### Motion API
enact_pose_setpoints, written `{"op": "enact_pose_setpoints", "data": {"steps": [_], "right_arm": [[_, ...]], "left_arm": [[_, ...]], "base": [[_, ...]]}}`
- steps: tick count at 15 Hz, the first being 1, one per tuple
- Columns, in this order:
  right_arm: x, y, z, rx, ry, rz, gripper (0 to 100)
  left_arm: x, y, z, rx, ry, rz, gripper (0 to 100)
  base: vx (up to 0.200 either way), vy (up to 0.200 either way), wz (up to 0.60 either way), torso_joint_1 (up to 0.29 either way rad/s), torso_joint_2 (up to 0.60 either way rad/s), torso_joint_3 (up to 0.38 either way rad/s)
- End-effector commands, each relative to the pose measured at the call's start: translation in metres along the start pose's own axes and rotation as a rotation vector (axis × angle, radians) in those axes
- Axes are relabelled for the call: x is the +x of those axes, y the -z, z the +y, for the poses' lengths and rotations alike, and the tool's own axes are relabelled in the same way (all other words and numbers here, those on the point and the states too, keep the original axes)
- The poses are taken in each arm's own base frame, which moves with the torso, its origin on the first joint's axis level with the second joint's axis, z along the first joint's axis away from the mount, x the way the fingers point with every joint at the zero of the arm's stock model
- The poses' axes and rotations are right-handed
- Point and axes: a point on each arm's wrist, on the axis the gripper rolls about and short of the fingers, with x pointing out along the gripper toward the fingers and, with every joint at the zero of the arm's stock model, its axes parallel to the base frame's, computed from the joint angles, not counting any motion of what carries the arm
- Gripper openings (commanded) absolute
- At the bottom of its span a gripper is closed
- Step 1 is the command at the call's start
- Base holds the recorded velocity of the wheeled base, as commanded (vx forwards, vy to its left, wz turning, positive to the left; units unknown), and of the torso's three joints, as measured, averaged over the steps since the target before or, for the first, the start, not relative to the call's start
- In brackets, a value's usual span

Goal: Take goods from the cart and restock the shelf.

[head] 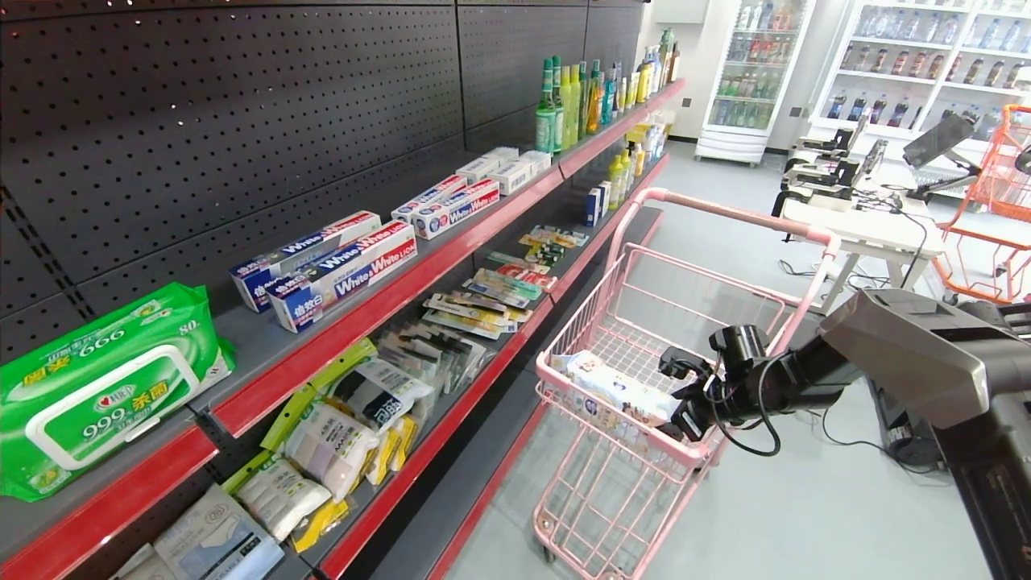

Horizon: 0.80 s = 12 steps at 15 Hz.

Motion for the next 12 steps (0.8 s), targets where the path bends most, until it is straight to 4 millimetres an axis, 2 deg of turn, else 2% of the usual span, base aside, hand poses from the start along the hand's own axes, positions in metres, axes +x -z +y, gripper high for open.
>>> {"op": "enact_pose_setpoints", "data": {"steps": [1, 12], "right_arm": [[-0.0003, -0.001, 0.0, -0.002, 0.0, -0.003, 100], [0.005, -0.01, 0.0033, 0.035, -0.032, -0.04, 100]], "left_arm": [[0.0001, -0.0001, 0.0, 0.0, -0.001, 0.001, 100], [0.0001, -0.0001, 0.0, 0.0, -0.001, 0.001, 100]], "base": [[0.0, 0.0, 0.0, -0.032, 0.07, 0.041], [0.0, 0.0, 0.0, 0.0, 0.0, 0.0]]}}
